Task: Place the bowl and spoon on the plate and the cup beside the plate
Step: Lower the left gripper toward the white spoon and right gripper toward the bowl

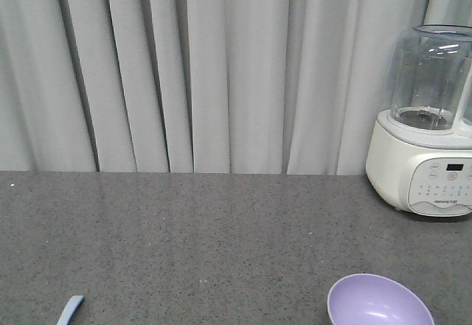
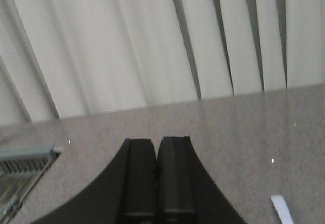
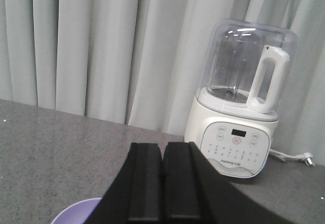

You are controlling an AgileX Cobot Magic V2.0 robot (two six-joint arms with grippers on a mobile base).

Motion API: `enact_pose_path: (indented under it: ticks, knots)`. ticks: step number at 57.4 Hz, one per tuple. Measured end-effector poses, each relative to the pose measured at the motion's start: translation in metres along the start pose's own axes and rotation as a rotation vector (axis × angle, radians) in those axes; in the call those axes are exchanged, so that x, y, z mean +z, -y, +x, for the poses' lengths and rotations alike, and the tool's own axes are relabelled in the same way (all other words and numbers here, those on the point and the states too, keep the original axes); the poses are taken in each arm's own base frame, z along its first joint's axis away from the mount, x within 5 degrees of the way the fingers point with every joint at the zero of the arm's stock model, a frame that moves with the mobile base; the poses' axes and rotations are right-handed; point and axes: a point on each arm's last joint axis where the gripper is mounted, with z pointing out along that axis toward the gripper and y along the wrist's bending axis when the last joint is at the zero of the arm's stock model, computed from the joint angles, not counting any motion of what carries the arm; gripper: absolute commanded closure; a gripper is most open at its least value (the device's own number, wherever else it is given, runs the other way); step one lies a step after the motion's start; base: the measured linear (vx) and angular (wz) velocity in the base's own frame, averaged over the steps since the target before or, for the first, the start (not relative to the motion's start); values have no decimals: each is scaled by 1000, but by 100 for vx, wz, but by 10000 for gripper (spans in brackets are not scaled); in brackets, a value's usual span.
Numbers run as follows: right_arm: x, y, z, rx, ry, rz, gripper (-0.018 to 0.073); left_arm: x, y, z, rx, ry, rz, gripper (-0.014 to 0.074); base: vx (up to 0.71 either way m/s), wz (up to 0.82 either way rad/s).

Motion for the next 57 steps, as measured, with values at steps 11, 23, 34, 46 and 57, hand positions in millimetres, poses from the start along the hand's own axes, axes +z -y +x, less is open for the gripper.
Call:
enact_pose_path:
  ticks: [11, 23, 34, 46, 57]
  knots:
    - [13, -1, 7, 24, -81, -18, 543, 10, 1, 12, 3, -144, 5, 315, 0, 0]
    - [35, -2, 22, 73, -245, -48, 387, 16, 4, 14, -19, -184, 21, 70, 0, 0]
    - [52, -3, 31, 82, -334, -60, 132, 18, 9, 15, -118, -197, 71, 20, 0, 0]
    - [67, -4, 41, 107, -409, -73, 26, 40, 25, 25, -135, -327, 206, 20, 0, 0]
    - [72, -6, 47, 143, -467, -94, 38, 73, 41, 14, -177, -417, 375, 19, 0, 0]
